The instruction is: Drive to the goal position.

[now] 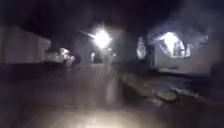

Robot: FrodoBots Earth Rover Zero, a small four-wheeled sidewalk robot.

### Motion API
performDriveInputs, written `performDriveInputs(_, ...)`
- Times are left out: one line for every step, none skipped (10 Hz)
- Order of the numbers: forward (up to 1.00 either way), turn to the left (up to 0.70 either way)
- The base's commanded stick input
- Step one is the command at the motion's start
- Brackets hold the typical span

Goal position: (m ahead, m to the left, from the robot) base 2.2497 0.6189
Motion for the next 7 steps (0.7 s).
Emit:
performDriveInputs(0.5,0.0)
performDriveInputs(0.5,0.0)
performDriveInputs(0.5,0.0)
performDriveInputs(0.5,0.0)
performDriveInputs(0.5,0.0)
performDriveInputs(0.5,0.0)
performDriveInputs(0.5,0.0)
